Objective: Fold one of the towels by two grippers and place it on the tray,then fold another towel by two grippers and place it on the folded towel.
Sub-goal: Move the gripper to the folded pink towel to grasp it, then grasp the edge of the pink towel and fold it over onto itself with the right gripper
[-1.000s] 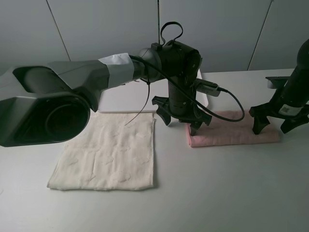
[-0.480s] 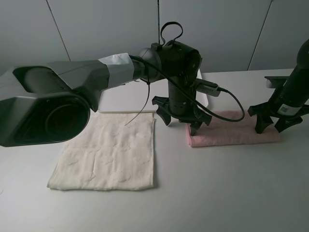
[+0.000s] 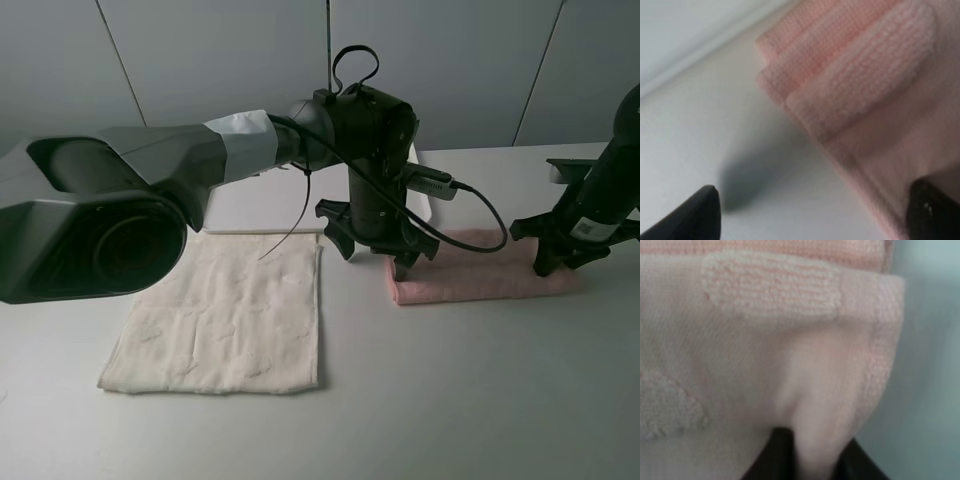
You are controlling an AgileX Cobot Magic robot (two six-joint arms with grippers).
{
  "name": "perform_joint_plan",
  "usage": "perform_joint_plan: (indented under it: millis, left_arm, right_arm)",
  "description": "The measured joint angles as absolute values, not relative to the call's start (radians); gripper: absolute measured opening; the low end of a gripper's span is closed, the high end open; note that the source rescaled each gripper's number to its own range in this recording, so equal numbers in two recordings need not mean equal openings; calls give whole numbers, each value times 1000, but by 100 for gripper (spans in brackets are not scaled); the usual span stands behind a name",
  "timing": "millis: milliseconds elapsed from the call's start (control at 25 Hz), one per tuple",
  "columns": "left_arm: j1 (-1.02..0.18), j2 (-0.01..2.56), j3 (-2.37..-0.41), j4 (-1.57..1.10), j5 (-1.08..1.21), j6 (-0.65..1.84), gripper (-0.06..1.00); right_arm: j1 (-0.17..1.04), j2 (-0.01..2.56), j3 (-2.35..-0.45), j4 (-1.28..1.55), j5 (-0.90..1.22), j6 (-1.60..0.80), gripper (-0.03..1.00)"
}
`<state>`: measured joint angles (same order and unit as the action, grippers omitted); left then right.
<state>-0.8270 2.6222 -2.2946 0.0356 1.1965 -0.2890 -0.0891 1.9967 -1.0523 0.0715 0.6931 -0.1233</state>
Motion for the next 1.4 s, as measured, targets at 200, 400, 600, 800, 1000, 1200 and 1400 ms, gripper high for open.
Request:
perform_joint_plan:
  millis: [200, 400, 600, 800, 1000, 1200, 1400]
  left_arm:
    - [-827, 2622, -2295, 33, 1196, -288, 96]
    - [-827, 2622, -2295, 31, 1196, -287, 96]
    - [-827, 2622, -2295, 31, 1196, -282, 96]
    - [-827, 2622, -2295, 31, 1198, -267, 96]
    - [-827, 2622, -2295, 31, 1198, -263, 96]
    - [-827, 2622, -2295, 31, 1200, -263, 96]
    - [-827, 2622, -2295, 31, 1203, -261, 96]
  right_arm:
    - [-89, 1997, -1052, 74, 695, -144, 3]
    - [-89, 1986, -1052, 94, 716, -192, 3]
    - [-89, 1931, -1050, 129, 761, -201, 3]
    - [-89, 1850, -1049, 168, 802, -203, 3]
    - [-89, 1809, -1049, 278, 854, -203, 3]
    - [-89, 1808, -1046, 441, 902, -255, 3]
    - [-89, 1808, -1044, 638, 951, -369, 3]
